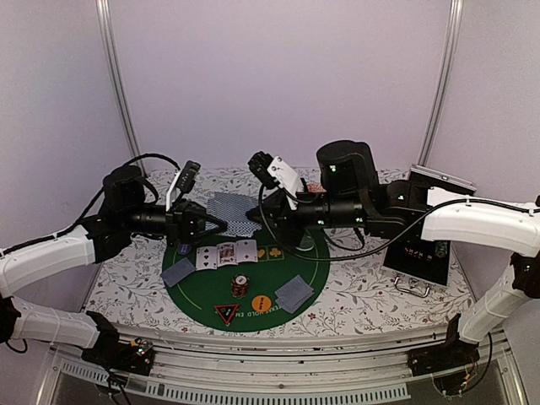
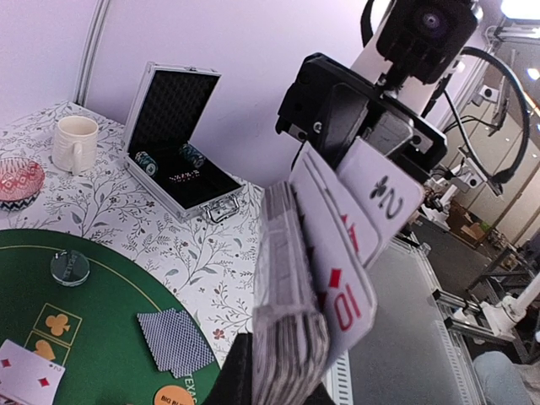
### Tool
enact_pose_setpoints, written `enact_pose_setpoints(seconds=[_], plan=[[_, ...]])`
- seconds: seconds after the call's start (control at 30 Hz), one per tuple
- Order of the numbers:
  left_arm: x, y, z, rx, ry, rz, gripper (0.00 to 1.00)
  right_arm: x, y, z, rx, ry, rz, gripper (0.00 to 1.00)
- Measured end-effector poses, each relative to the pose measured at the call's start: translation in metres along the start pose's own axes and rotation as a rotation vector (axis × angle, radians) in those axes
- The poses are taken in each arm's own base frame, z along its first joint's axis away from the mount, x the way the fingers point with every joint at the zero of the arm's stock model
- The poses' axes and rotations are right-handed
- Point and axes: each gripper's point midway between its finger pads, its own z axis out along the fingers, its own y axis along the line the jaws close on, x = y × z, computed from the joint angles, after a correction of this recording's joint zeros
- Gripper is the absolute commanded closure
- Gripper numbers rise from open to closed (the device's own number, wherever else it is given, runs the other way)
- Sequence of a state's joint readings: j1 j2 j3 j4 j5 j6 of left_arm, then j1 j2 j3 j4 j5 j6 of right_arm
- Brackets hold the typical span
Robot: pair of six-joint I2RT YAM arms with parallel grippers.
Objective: Distribute texas hold em gaming equipment
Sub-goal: Pick up the poker card from the face-down deck piles, then place the poker card in the community card area.
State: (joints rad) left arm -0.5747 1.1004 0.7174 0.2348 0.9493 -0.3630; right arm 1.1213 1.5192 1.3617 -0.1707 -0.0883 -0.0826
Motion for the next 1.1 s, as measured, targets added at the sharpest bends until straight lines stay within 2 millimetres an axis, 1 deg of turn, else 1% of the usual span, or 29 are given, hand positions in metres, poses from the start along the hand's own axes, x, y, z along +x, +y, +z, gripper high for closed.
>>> enact_pose_setpoints(seconds=[0.07,0.13,0.2,0.33,0.4,0.47,0.8,0.9,1.03,1.1], plan=[[0.0,0.0,0.0,0.002,-0.001,0.0,0.91,-0.001,0.0,-0.001,0.0,-0.002,0.001,0.99],[-0.001,-0.001,0.0,0.002,-0.004,0.001,0.88,-0.001,0.0,-0.001,0.0,-0.002,0.003,0.99],[-0.001,-0.001,0.0,0.004,-0.003,0.0,0.87,-0.001,0.0,-0.001,0.001,-0.002,0.005,0.98],[-0.001,0.002,-0.002,0.0,-0.005,-0.004,0.86,-0.005,-0.012,-0.007,0.035,-0.013,0.013,0.99],[-0.001,0.002,-0.003,-0.002,-0.006,-0.006,0.9,-0.008,-0.018,-0.01,0.051,-0.02,0.016,0.99],[-0.001,0.002,-0.003,-0.002,-0.005,-0.008,1.0,-0.009,-0.021,-0.011,0.061,-0.024,0.02,0.99],[0.001,0.005,-0.003,-0.01,-0.003,-0.018,1.0,-0.01,-0.022,-0.012,0.067,-0.026,0.021,0.99],[0.003,0.011,-0.005,-0.043,-0.001,-0.025,1.0,-0.014,-0.026,-0.017,0.08,-0.037,0.022,0.99],[0.002,0.026,-0.011,-0.117,-0.01,-0.034,1.0,-0.026,-0.045,-0.037,0.131,-0.077,0.057,0.98],[0.0,0.037,-0.018,-0.174,-0.025,-0.041,1.0,-0.03,-0.065,-0.053,0.172,-0.102,0.109,0.99]])
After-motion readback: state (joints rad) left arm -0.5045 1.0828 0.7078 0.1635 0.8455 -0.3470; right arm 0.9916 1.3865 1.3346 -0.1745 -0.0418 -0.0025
